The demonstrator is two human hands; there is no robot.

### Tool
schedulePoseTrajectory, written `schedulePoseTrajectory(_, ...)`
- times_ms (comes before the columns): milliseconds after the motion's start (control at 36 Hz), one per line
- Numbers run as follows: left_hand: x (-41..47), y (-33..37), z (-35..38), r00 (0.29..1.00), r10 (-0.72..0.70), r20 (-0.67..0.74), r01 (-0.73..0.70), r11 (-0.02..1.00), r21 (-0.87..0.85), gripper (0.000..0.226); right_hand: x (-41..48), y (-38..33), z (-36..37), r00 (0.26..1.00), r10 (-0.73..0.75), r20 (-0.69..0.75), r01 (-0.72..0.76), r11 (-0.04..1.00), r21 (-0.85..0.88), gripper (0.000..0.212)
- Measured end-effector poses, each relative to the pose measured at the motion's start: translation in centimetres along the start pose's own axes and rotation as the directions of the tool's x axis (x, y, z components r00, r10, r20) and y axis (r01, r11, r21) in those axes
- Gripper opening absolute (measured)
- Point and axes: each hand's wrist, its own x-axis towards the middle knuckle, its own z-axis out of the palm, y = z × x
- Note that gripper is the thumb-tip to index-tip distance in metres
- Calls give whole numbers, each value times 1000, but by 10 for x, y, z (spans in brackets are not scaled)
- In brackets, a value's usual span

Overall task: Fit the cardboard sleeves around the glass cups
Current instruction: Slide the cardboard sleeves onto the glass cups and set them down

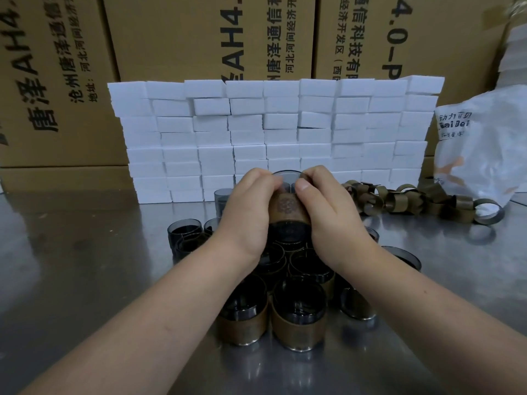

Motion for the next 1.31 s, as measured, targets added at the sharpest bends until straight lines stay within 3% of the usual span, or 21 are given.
schedulePoseTrajectory(278, -3, 0, 2, 999, 16, -36, -17, 999, -28, 20, -2, -4, -1, 1000, 4, -15, -4, 1000, -6, 25)
schedulePoseTrajectory(500, 0, -3, 1, 997, 61, -46, -63, 996, -57, 39, -2, -5, -1, 1000, -1, -19, 1, 999, -32, 34)
schedulePoseTrajectory(611, 0, -3, 0, 996, 79, -34, -80, 996, -28, 48, -2, -5, -1, 1000, 3, -22, -4, 999, -37, 28)
schedulePoseTrajectory(1083, -3, 1, 0, 996, 84, 5, -84, 996, -23, 28, -2, -6, -1, 1000, -8, -27, 6, 999, -53, 30)
schedulePoseTrajectory(1195, -2, 1, -1, 998, 70, 7, -70, 997, -19, 42, -2, -7, -1, 1000, 6, -27, -7, 1000, -28, 31)
schedulePoseTrajectory(1306, -2, 2, -2, 998, 69, 5, -69, 998, -5, 42, -2, -8, -1, 1000, 21, -22, -21, 1000, -4, 31)
